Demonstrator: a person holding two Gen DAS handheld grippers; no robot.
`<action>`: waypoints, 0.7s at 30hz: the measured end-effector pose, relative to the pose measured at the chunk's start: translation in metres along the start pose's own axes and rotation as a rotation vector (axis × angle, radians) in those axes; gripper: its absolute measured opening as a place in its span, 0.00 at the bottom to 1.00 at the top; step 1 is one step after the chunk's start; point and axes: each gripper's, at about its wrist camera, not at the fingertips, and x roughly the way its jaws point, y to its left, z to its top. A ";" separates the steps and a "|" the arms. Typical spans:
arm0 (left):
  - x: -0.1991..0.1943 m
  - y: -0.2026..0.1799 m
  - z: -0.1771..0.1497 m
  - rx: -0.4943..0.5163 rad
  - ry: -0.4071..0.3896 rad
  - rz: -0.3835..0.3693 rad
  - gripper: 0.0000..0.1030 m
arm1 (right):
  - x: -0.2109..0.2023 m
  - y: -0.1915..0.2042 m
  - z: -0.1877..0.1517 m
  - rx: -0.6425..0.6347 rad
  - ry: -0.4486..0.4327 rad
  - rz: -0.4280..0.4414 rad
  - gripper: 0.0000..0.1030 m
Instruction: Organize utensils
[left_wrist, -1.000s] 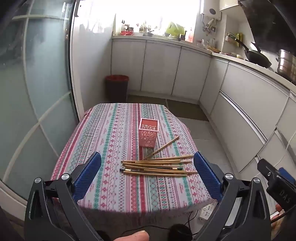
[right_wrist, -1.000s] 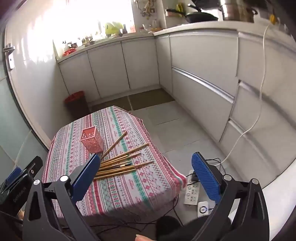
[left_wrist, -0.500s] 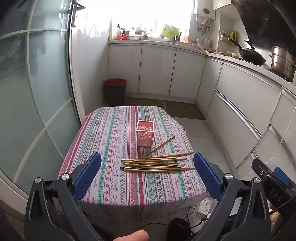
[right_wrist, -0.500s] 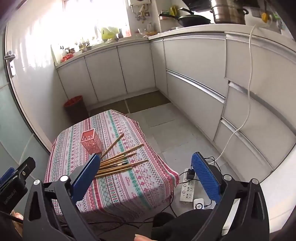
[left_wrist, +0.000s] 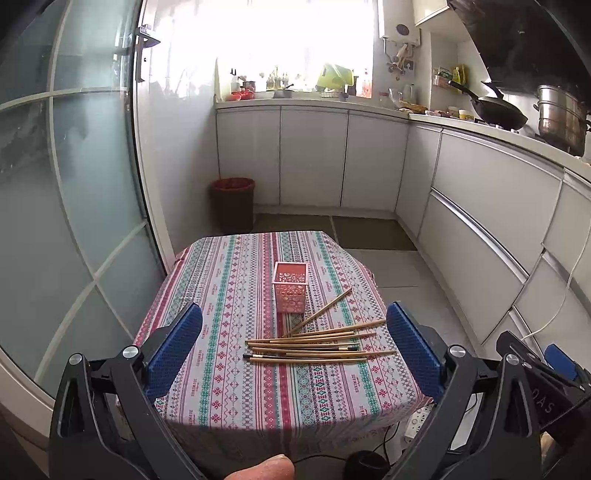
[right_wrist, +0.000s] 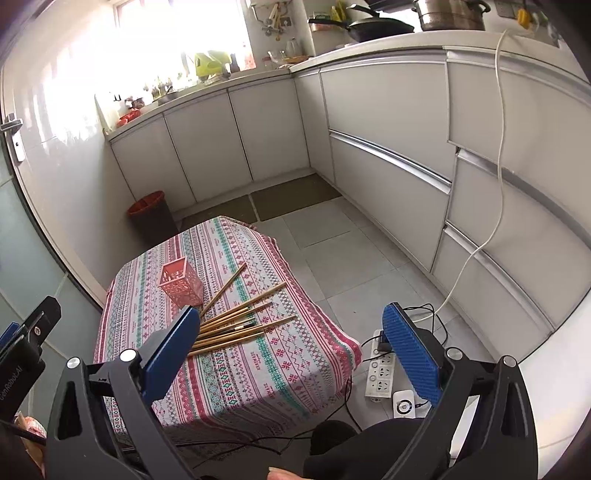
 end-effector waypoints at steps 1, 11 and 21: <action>0.000 0.000 0.001 0.000 0.002 0.000 0.93 | 0.000 0.001 0.000 0.001 0.002 0.000 0.94; 0.002 -0.001 0.001 -0.004 0.003 -0.001 0.93 | 0.002 0.002 0.000 0.014 0.019 0.014 0.94; 0.002 0.000 -0.001 -0.009 0.005 0.006 0.93 | 0.001 0.002 0.000 0.015 0.017 0.018 0.94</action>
